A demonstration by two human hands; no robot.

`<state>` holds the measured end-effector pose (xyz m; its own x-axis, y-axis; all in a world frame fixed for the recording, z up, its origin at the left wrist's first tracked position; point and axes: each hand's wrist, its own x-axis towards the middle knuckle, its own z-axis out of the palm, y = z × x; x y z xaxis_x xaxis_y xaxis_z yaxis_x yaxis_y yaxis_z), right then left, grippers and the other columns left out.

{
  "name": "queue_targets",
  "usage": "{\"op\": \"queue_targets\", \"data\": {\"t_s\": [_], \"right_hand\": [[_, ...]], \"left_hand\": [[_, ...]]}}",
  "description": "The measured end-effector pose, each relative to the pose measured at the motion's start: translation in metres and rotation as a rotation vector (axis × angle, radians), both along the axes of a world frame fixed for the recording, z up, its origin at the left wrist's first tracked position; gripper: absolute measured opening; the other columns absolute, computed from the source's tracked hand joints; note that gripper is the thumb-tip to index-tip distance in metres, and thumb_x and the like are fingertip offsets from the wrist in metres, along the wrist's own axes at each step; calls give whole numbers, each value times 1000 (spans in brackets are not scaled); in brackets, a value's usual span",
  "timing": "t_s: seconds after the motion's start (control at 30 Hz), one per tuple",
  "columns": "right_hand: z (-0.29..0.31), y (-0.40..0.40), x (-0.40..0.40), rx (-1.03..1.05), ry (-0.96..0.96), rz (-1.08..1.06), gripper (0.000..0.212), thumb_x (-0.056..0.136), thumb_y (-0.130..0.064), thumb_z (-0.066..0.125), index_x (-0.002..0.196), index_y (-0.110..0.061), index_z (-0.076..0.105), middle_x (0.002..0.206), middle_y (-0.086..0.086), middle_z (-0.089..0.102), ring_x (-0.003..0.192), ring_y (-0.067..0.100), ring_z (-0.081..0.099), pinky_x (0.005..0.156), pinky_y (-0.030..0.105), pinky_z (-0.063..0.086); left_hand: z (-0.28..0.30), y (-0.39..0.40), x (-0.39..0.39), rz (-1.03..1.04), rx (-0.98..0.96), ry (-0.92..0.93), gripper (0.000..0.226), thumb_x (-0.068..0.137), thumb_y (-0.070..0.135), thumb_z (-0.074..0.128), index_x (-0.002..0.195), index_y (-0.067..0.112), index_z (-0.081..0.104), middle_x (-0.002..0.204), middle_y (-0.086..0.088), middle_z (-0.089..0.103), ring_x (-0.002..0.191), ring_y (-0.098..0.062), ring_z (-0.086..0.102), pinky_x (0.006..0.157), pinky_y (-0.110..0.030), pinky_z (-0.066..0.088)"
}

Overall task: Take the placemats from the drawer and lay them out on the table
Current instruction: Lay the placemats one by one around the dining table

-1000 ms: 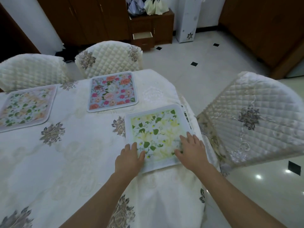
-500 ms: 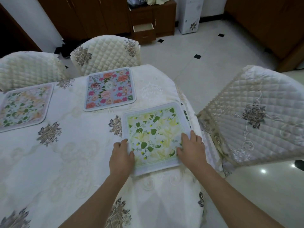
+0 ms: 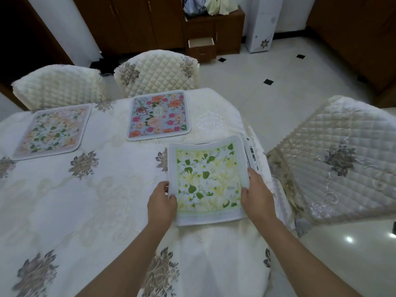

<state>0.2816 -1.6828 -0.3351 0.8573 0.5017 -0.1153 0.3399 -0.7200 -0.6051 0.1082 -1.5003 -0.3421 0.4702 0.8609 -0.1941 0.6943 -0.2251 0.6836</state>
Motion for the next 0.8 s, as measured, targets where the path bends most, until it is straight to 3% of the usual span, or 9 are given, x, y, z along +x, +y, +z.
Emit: {"op": "queue_targets", "data": {"t_s": [0.27,0.4,0.6,0.8], "right_hand": [[18,25,-46,98,-66,162,58,92,-9,49,145,-23,32,128,0,49,104,21,56,77,33,48],[24,45,-79,109,-68,248,59,94,-12,50,148,-21,28,134,2,46,109,23,56,84,39,52],[37,75,-152,110,-100,340,58,95,-14,51,148,-21,29,135,2,46,111,24,55,85,36,50],[50,110,-234,74,-145,376,59,95,-14,52,149,-18,28,134,4,46,112,25,56,86,39,51]], "left_hand": [[31,4,-52,99,106,-32,26,88,1,51,110,14,56,99,6,58,82,-16,54,66,-27,36],[44,14,-103,169,135,-23,24,89,1,51,108,14,54,97,7,56,80,-17,54,61,-28,35],[49,36,-188,229,143,-7,25,86,0,50,99,21,50,95,5,59,76,-19,55,56,-29,32],[46,71,-268,220,144,-65,25,84,-2,50,101,16,53,94,4,61,75,-21,57,61,-29,36]]}}
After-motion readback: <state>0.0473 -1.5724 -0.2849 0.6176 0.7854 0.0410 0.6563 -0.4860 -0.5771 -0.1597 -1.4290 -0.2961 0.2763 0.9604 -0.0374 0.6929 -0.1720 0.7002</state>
